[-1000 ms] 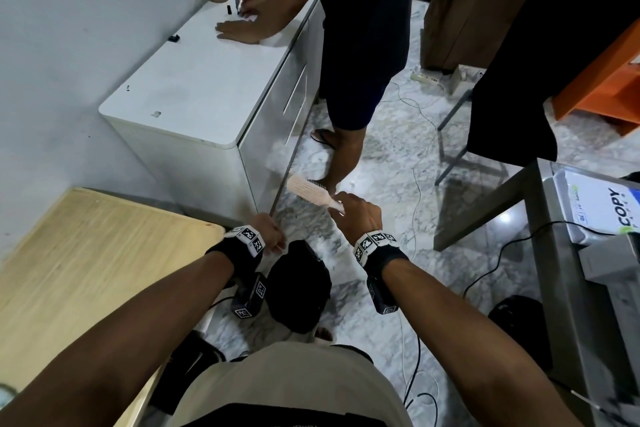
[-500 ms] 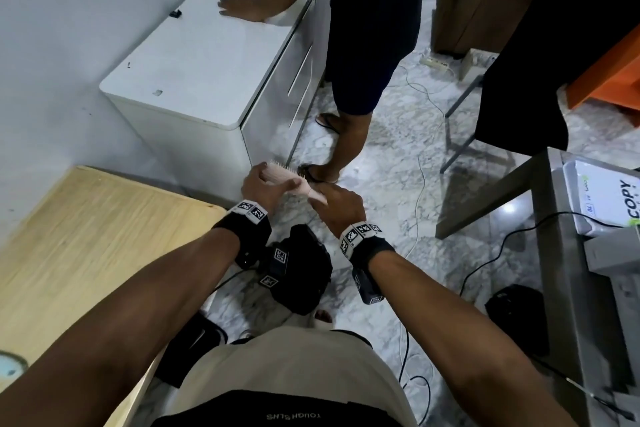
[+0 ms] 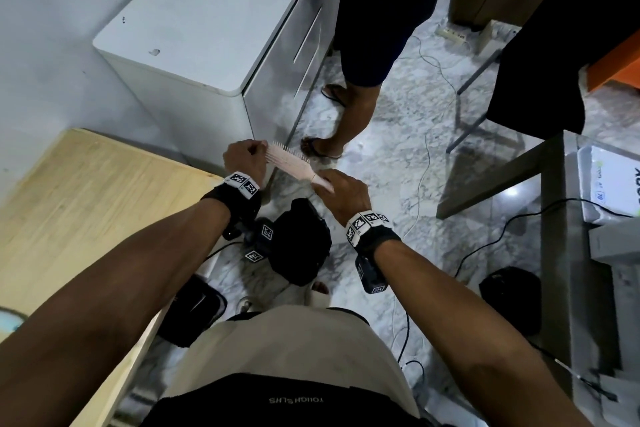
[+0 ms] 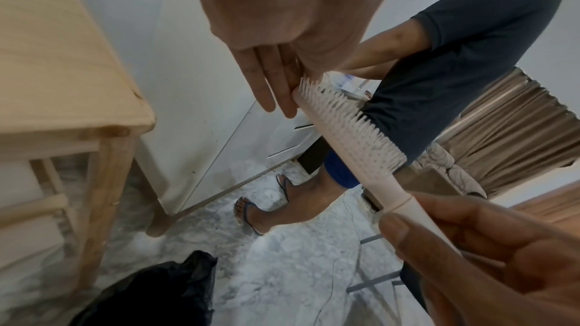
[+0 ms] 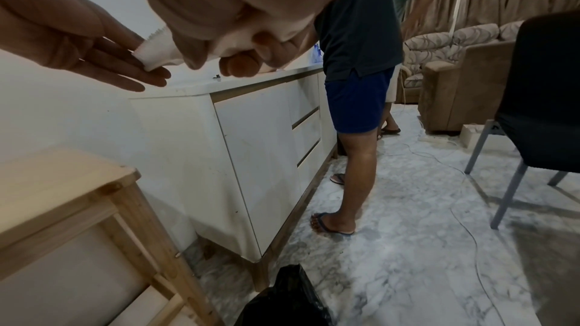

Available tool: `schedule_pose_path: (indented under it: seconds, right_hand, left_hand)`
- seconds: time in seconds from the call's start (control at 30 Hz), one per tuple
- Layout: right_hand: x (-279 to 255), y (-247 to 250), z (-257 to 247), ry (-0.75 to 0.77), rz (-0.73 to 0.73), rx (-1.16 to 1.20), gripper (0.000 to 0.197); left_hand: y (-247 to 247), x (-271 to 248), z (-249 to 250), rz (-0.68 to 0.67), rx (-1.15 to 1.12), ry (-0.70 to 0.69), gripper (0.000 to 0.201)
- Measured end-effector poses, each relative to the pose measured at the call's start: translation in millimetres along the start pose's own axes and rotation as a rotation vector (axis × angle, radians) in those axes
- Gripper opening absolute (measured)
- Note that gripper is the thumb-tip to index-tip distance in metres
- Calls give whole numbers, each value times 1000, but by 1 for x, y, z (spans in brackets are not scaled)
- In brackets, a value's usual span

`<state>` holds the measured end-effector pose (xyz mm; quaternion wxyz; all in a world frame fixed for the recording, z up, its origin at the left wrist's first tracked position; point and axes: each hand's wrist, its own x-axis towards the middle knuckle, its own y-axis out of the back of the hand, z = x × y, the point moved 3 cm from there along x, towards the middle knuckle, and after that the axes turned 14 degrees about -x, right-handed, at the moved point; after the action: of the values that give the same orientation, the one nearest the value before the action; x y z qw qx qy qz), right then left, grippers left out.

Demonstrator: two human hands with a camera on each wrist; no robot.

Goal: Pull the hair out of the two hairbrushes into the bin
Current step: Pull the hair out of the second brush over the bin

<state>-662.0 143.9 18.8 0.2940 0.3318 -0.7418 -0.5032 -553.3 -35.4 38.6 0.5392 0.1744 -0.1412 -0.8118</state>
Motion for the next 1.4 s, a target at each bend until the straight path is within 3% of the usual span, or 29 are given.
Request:
schedule_pose_path:
  seconds: [0.1,0.27,0.33,0.4,0.5,0.57,0.67,0.83,1.1,1.4]
  right_hand:
    - [-6,-8,6,-36,-54,7,25]
    - [-18,-19,26,-125,-151,-46,23]
    - [-25,-22,30,-118,-148,-80,22]
    - [-30,-23,31,-112,-139,-99,24]
    - [-35,-23,31,-120,-151,-133,26]
    - [-38,-24,32,-115,-155,-141,27]
    - [-39,-26,30,-102,-169,-143,28]
    - [-35,-28,18,-11,-134,-114,30]
    - [-23,-22,16,52,-34,-105,35]
    - [-23,-16,27,111,-40,-152,27]
  left_hand:
    - [-4,-1,-9,-29,-38,57,35]
    - [-9,-2,-48,-23,-158,285,29]
    - [-10,-6,-64,-45,-98,335,26]
    - [-17,-8,-85,-146,6,398,24]
    - [-29,-20,-104,-391,76,492,38]
    - [-39,-28,-105,-469,108,453,61]
    - [-44,-48,-66,-395,-38,343,98]
    - [-52,-47,-41,-268,-84,266,100]
    - [-40,-30,-40,-56,-141,314,68]
    - [-38,-22,-47,-14,-157,325,25]
